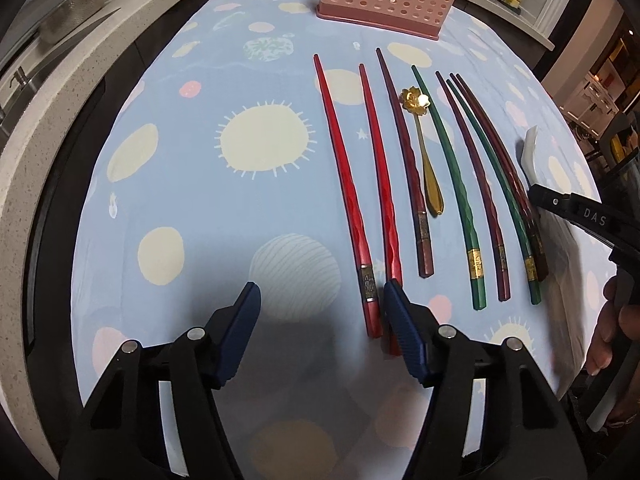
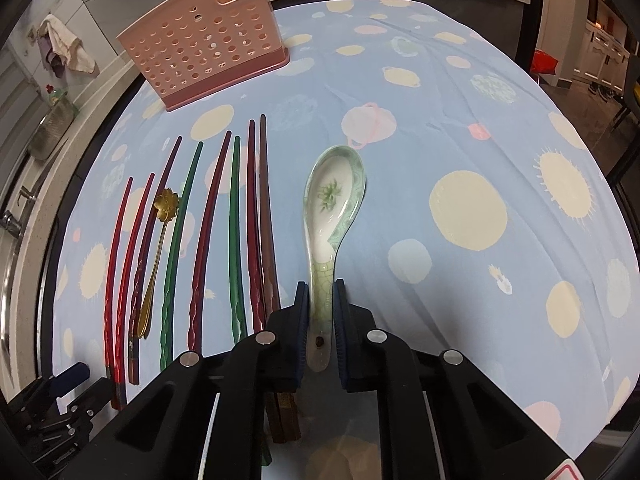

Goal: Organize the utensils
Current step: 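Grasp a red chopstick with the left tool while the right tool grasps the white ceramic spoon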

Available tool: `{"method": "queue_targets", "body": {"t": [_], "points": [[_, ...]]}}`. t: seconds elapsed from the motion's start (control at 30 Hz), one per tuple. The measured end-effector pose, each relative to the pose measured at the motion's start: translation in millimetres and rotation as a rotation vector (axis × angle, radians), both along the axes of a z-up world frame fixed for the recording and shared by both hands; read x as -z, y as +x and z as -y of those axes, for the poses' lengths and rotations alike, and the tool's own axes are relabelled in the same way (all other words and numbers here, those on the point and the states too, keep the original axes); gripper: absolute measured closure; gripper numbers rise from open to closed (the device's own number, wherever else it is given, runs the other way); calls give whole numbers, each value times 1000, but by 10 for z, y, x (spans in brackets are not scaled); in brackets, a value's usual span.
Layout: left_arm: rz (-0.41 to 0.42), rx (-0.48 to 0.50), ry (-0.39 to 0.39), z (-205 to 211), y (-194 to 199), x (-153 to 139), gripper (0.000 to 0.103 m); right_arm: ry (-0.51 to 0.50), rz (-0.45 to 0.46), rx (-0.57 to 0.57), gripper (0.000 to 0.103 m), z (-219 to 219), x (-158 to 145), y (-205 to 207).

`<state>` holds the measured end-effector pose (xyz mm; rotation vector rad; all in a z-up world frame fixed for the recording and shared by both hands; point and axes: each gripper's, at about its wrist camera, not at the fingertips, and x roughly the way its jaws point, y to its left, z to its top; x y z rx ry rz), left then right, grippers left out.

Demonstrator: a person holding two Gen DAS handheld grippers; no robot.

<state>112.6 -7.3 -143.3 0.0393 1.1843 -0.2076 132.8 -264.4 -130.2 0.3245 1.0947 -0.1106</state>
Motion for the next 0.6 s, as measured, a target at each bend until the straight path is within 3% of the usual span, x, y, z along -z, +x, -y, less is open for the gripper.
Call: {"method": "queue_targets", "body": {"t": [0.2,0.3,0.43,0.6], "points": [[18,1,2,16,2,9,50,1,-4,-4,92,-3,-1,-38],[33,15,11,41,-6,4,62,6,-5,-5,92,-7,-3,-72],[30,28,-19,12,-4,-10,93,12,-7,-7,92,-11,-23,-136],[18,20,-65,-40,-5,-39,96,18,3,-9,92,-5,-99,-218]]}}
